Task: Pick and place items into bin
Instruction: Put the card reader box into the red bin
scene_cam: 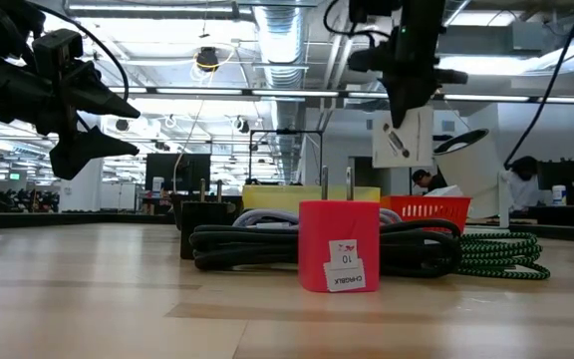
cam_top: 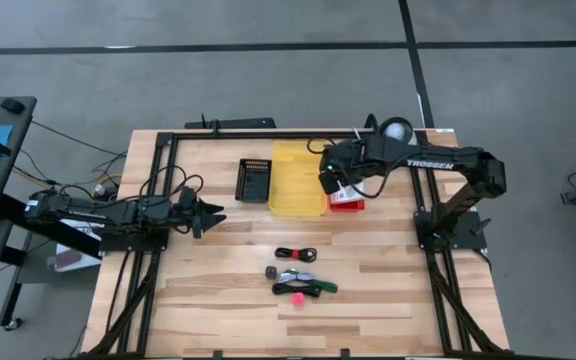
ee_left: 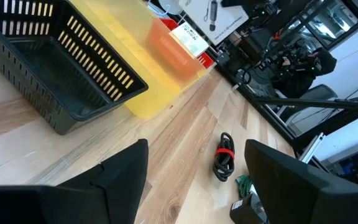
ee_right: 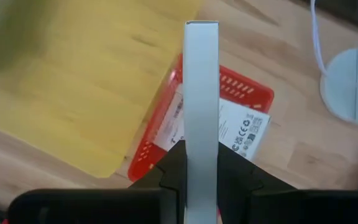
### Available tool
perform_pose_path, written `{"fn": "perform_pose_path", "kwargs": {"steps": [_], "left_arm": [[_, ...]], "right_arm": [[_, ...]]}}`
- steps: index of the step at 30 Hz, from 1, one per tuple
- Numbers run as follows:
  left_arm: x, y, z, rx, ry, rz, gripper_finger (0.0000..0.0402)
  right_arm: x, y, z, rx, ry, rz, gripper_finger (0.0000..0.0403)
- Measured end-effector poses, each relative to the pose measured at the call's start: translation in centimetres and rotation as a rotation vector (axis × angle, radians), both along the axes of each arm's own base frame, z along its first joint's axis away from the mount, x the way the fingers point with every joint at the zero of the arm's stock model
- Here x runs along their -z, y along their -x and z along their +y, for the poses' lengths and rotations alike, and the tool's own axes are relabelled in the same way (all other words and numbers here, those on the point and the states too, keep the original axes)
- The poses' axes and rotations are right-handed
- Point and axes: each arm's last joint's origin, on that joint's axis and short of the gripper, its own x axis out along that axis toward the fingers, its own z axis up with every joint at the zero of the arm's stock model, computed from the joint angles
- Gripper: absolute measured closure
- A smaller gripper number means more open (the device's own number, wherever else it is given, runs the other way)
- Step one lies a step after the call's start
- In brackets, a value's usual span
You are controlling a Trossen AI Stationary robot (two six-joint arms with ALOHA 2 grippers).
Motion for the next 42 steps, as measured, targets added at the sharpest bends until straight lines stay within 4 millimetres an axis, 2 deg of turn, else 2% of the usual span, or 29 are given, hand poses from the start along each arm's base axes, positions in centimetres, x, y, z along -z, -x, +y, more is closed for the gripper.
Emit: {"fn": "perform_pose_path", "kwargs": {"steps": [5, 21, 35, 42], "left_arm": [[0.0, 0.0, 0.0, 0.0, 0.0, 0.0, 0.0144], [0.0, 0.0, 0.0, 0.0, 0.0, 0.0, 0.0144], [0.0, 0.0, 0.0, -0.001, 0.0, 0.0, 0.0144], [0.0, 0.0, 0.0, 0.0, 0.0, 0.0, 0.0144]], "right_arm": [[1.6, -0.2, -0.2, 0.011, -0.048, -0.029, 0.0349], [3.4, -0.9, -0.9, 0.038, -0.083, 0.021, 0.0341], [3.2, -0.9, -1.1, 0.045, -0.081, 0.005, 0.0339], [3.2, -0.9, -1.1, 0.054, -0.082, 0.002, 0.0311]]}}
